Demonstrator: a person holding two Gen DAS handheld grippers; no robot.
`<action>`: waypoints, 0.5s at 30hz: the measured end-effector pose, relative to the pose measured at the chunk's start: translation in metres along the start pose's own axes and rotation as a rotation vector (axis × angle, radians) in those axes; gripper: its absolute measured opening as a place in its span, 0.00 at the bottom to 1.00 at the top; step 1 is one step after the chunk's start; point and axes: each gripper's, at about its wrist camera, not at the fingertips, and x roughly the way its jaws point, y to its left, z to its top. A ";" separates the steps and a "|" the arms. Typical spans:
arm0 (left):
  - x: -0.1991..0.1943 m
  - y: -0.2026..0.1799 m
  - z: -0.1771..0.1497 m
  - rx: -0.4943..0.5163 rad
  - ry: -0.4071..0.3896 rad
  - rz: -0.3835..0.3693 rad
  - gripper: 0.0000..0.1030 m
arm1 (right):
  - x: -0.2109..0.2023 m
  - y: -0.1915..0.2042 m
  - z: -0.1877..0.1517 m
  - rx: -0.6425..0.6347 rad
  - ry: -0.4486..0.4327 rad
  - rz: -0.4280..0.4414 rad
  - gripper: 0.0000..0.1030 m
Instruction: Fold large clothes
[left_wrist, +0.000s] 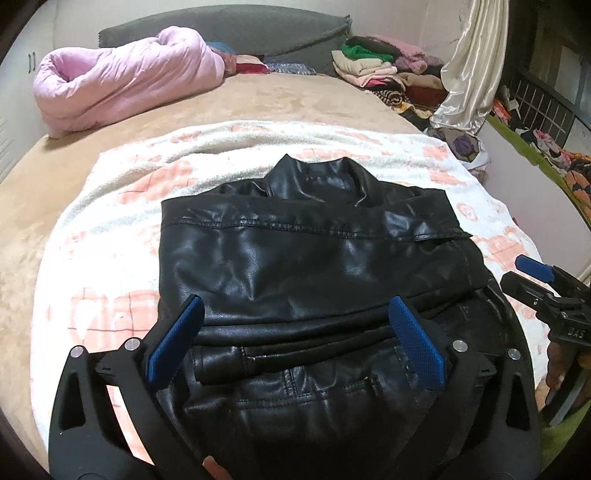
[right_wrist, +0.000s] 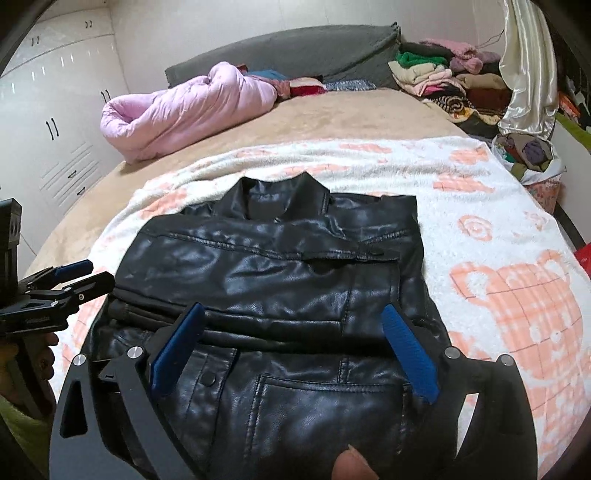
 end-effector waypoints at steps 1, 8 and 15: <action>-0.003 -0.001 0.000 -0.001 -0.005 -0.001 0.91 | -0.003 0.000 0.000 0.001 -0.006 -0.002 0.94; -0.023 -0.008 -0.008 -0.004 -0.039 -0.009 0.91 | -0.024 -0.002 0.001 0.009 -0.054 0.003 0.95; -0.038 -0.013 -0.019 -0.011 -0.053 -0.003 0.91 | -0.042 0.000 0.000 0.006 -0.079 0.022 0.95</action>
